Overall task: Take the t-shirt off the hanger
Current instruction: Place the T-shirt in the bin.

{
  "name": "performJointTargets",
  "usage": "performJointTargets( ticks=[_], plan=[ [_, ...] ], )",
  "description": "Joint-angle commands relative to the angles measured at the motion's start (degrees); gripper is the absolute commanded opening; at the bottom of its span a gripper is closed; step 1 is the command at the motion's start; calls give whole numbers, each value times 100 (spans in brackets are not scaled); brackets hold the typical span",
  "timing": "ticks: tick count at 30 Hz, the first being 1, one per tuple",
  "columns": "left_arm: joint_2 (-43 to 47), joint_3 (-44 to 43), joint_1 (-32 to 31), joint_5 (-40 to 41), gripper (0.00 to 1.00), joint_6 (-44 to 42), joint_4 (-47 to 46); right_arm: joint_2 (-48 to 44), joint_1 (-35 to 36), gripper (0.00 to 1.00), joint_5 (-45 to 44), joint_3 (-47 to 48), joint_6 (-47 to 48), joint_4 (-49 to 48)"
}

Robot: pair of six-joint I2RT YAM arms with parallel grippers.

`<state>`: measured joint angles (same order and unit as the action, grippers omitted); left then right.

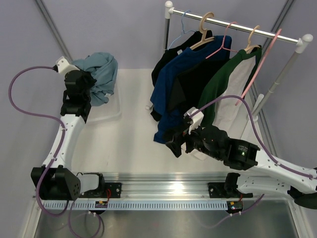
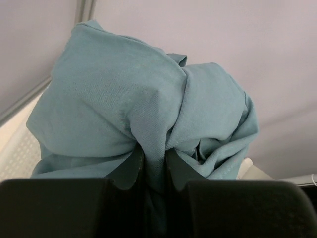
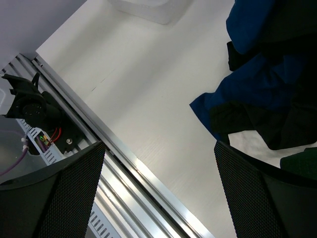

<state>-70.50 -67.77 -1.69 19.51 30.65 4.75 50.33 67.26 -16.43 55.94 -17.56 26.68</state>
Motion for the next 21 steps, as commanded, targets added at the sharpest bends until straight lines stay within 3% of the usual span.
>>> performJointTargets(
  ticks=[1, 6, 11, 21],
  plan=[
    [-130, -17, 46, -475, 0, 239, -748, -119, 59, 100, 175, -92, -2, -356],
    [-455, 334, 300, -562, 0, 266, -1028, -190, 50, 100, 236, -171, -10, -400],
    [-772, 387, 591, -1237, 0, 117, -1459, -190, 59, 100, 245, -268, 7, -496],
    [-1528, 300, 1277, -1819, 0, 187, -1434, -260, 59, 99, 263, -303, -2, -426]
  ],
)
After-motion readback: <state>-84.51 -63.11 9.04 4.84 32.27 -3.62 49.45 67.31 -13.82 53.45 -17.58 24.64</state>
